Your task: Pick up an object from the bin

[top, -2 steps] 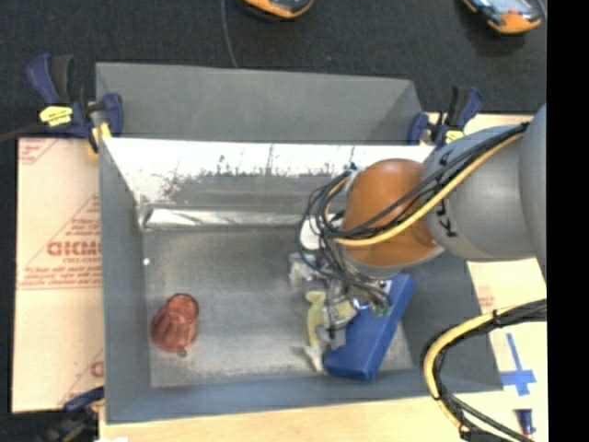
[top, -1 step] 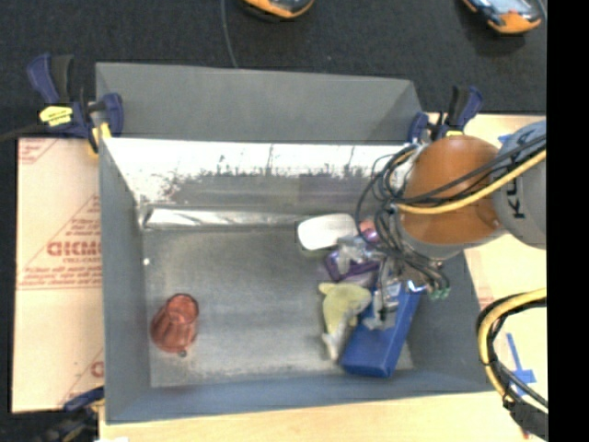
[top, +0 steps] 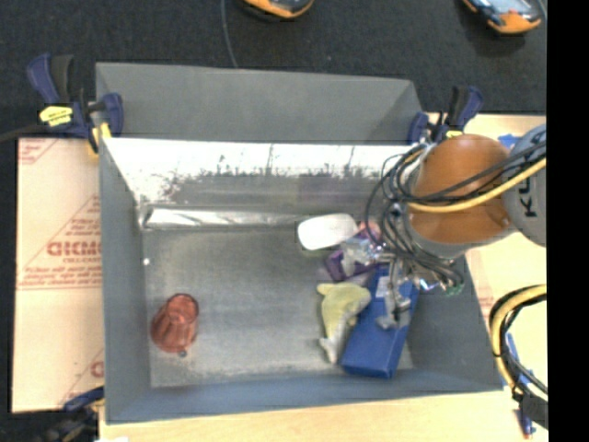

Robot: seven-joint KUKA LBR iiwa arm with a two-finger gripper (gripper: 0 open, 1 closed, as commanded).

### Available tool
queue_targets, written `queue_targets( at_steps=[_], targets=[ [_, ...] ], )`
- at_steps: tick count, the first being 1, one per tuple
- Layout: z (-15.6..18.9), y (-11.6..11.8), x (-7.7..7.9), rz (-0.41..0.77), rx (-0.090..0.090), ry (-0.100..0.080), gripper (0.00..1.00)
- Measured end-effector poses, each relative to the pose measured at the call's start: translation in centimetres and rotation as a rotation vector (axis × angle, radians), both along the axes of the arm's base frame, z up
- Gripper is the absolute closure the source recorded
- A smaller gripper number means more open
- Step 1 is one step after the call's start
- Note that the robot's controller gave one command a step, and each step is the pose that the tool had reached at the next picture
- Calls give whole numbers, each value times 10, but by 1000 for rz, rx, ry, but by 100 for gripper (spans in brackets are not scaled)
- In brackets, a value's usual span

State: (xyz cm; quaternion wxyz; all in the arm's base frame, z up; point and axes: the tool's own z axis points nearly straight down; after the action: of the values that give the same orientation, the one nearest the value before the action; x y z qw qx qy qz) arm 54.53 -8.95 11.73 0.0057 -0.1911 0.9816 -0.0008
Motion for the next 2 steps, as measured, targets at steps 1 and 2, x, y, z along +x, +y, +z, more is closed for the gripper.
queue_targets(
  at_steps=[1,2],
  targets=[
    [-9,10,2,-25,2,-3,0],
    [-41,45,-20,-270,7,-10,0]
  ],
)
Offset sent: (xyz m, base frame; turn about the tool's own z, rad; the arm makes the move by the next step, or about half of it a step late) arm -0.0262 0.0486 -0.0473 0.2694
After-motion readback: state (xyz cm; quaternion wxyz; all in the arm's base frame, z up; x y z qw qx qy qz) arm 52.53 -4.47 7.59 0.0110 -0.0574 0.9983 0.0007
